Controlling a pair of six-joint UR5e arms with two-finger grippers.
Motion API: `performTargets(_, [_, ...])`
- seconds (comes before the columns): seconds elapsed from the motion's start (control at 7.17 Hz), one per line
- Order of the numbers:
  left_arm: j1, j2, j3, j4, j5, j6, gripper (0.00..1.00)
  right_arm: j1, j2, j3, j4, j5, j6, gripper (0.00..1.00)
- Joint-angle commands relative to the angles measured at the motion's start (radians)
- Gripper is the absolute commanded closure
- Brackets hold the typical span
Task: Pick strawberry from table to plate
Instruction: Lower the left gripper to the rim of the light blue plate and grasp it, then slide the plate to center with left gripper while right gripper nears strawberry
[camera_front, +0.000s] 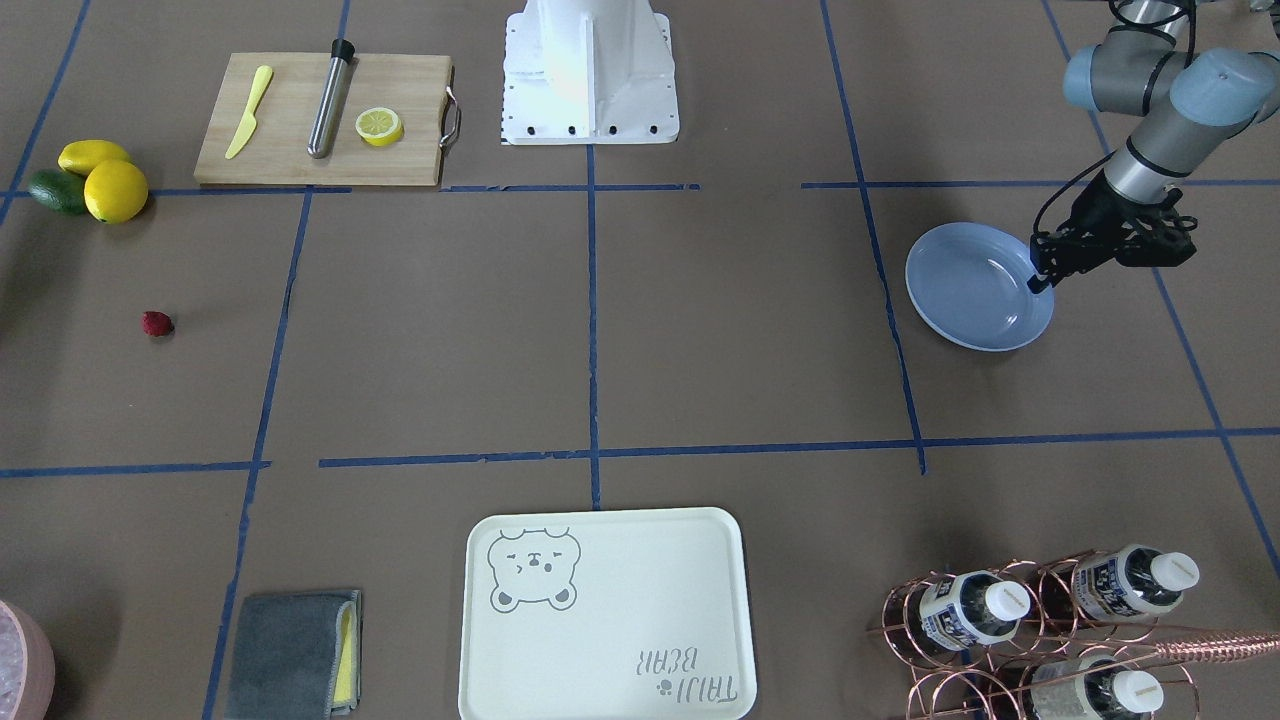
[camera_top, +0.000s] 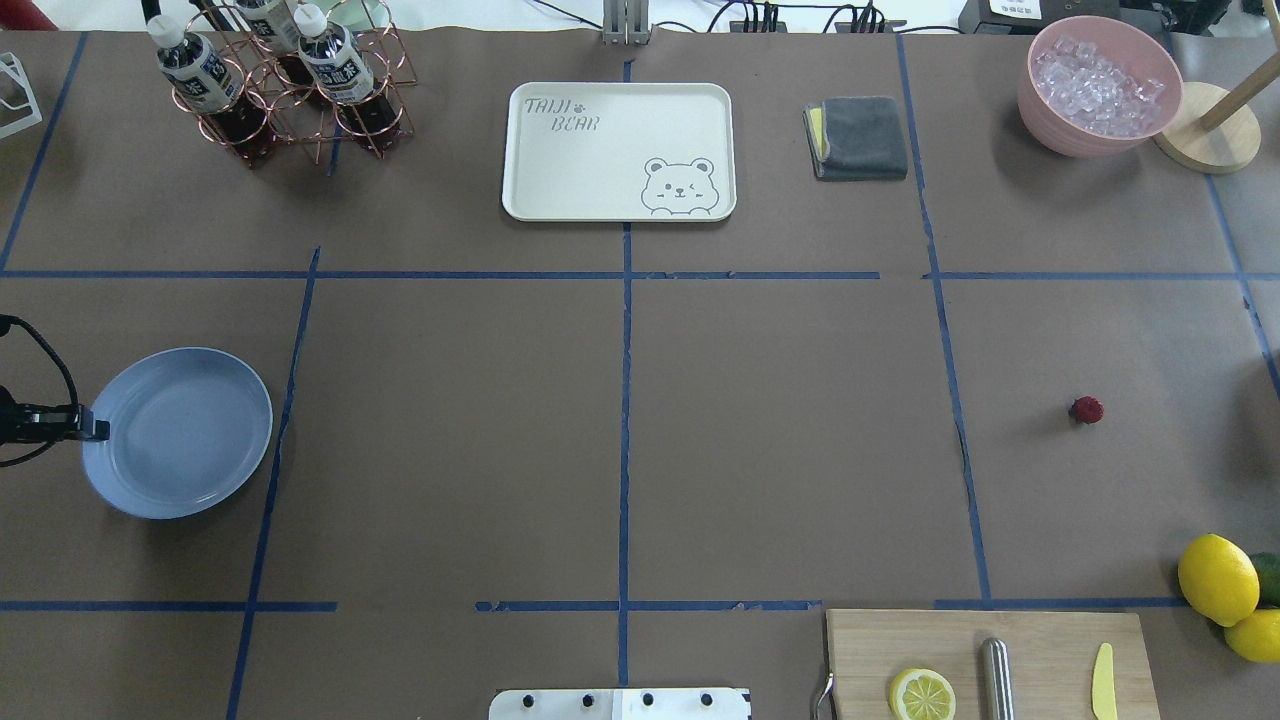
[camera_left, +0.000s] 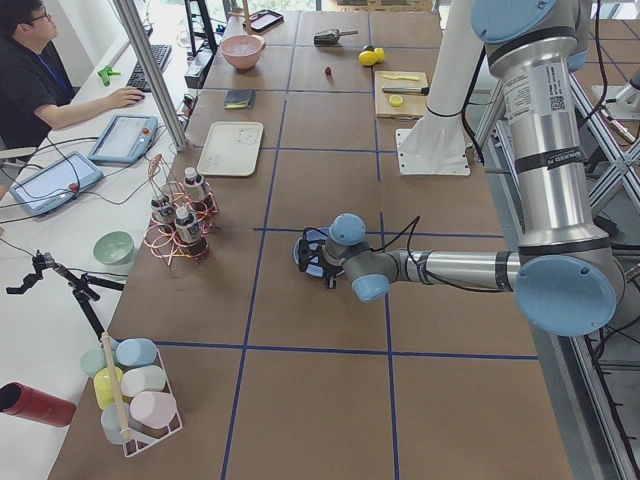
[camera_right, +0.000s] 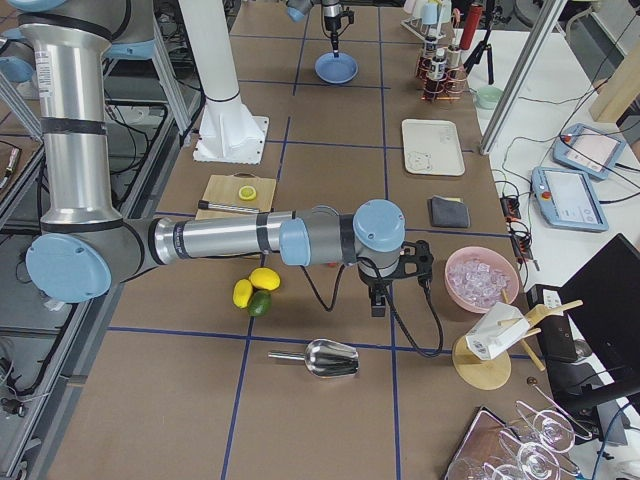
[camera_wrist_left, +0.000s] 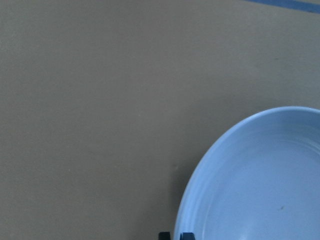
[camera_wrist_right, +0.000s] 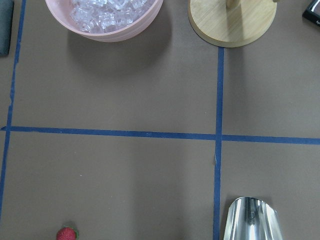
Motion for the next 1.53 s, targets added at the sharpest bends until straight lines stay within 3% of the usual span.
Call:
performTargets(0.0, [-0.139, -0.010, -0.023, 0.033, -0.212, 0.002, 1.00, 0.000, -0.002, 0.013, 0.000, 0.002, 0.007, 0.00])
performTargets(0.14, [-0.165, -0.066, -0.075, 0.137, -0.253, -0.003, 1.00, -0.024, 0.005, 0.056, -0.002, 0.001, 0.076, 0.00])
performTargets(0.42, [-0.179, -0.319, -0.147, 0.464, -0.228, -0.065, 1.00, -0.157, 0.005, 0.163, 0.000, -0.030, 0.282, 0.00])
performTargets(0.56, [-0.154, -0.429, -0.144, 0.504, -0.158, -0.224, 1.00, -0.248, 0.005, 0.209, 0.008, -0.082, 0.373, 0.00])
performTargets(0.7, [-0.071, -0.488, -0.149, 0.506, -0.145, -0.359, 1.00, -0.321, -0.002, 0.219, 0.079, -0.120, 0.461, 0.00])
performTargets(0.98, [0.097, -0.608, -0.137, 0.506, -0.006, -0.574, 1.00, -0.411, -0.051, 0.216, 0.228, -0.176, 0.585, 0.00])
performTargets(1.4, [0.256, -0.691, -0.103, 0.506, 0.134, -0.730, 1.00, -0.575, -0.135, 0.200, 0.335, -0.327, 0.627, 0.00])
